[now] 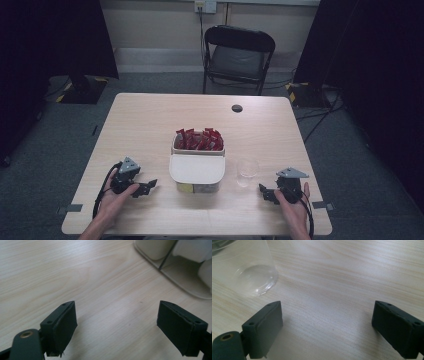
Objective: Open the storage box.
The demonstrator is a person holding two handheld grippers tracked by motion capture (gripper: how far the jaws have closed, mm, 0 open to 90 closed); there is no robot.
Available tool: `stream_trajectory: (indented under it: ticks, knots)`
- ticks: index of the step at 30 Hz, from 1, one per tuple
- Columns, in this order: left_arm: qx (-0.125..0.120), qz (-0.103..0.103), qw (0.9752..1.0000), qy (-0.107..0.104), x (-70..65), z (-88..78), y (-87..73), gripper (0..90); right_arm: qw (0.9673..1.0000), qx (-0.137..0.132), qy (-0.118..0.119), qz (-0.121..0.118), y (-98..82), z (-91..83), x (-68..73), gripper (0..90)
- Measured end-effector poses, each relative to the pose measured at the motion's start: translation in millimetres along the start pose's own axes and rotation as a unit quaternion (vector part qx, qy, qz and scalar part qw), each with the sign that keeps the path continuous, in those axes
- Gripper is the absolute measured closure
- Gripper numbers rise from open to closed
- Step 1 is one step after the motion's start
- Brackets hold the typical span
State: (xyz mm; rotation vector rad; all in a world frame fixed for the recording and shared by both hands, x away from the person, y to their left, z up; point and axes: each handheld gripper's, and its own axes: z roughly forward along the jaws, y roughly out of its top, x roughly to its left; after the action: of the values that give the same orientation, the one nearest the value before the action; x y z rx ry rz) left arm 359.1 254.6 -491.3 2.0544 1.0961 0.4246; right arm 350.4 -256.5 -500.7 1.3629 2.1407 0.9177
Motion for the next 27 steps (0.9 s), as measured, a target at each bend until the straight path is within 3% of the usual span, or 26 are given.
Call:
stream_trajectory:
  ticks: [7, 21, 27]
  knots:
    - [-0.017, -0.001, 0.9995, -0.027, -9.3, -1.6, 5.3, 15.9, 1.0, 0.0, -0.001, 0.001, 0.0, 0.0, 0.3, 9.2]
    - [-0.032, 0.028, 0.9969, -0.066, -28.1, -6.1, 14.1, 15.8, 0.9999, 0.004, -0.007, 0.007, 0.3, 0.8, 0.4, 6.3]
    - [-0.045, 0.018, 0.9947, -0.09, -32.9, -9.2, 19.2, 15.7, 0.9999, 0.004, -0.008, 0.007, 0.3, 0.8, 0.4, 6.3]
